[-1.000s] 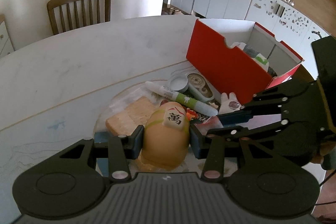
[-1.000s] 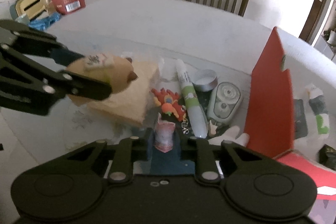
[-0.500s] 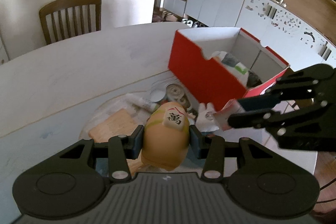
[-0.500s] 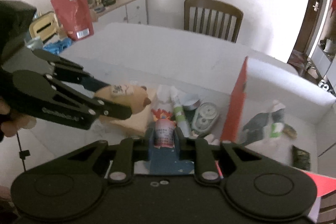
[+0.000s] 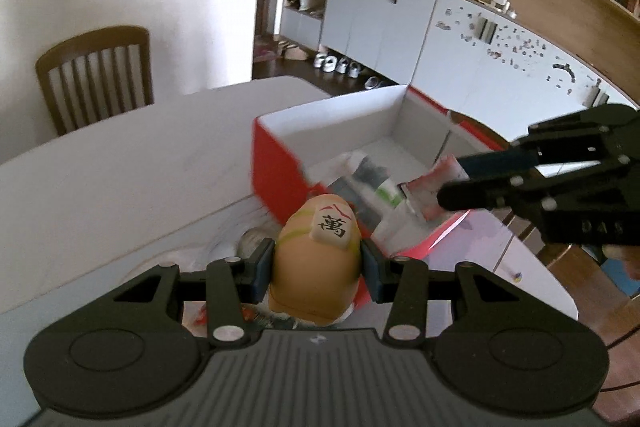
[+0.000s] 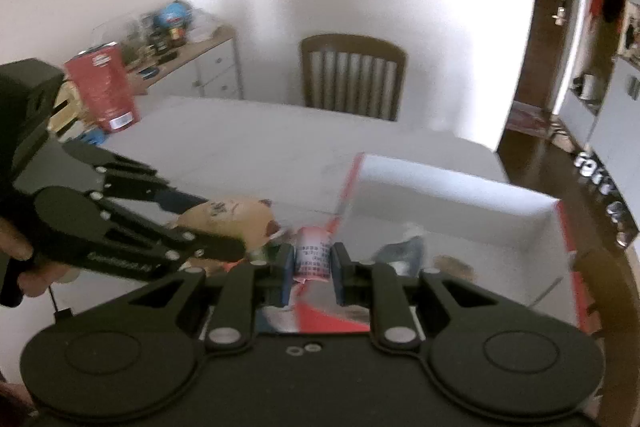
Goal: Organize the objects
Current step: 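Carry the bread bun and pink tube over into the red box with both tools, then open both tools to drop the bun and pink tube inside the box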
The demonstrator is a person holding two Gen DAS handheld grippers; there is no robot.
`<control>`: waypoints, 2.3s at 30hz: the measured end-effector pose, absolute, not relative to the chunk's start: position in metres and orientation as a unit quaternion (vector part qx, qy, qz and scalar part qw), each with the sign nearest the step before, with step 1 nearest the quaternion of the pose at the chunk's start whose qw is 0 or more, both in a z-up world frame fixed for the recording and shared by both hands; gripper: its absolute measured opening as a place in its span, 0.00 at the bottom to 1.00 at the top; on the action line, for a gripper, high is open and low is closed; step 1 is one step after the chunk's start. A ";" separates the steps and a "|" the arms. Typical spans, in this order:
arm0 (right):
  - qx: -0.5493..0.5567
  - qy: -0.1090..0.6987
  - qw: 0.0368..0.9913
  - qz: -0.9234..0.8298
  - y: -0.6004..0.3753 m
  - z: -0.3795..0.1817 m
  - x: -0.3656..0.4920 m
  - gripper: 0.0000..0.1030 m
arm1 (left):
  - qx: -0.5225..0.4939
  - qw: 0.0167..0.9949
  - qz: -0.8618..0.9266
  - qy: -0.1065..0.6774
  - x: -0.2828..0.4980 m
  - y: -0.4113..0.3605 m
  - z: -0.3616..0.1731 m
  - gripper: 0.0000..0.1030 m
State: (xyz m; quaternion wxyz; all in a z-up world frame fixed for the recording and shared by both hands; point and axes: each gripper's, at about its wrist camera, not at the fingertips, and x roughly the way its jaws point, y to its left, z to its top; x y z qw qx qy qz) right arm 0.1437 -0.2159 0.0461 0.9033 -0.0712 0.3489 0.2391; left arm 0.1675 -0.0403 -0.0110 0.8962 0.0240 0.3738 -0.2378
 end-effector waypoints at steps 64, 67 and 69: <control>-0.042 0.425 0.889 0.164 -0.354 -0.028 0.221 0.38 | 0.079 0.875 -0.205 0.431 0.251 -0.215 -0.046 0.57; -0.050 0.413 0.894 0.168 -0.351 -0.018 0.213 0.40 | 0.064 0.882 -0.204 0.420 0.242 -0.208 -0.038 0.57; -0.053 0.407 0.895 0.173 -0.349 -0.012 0.207 0.43 | 0.052 0.887 -0.206 0.409 0.233 -0.202 -0.031 0.57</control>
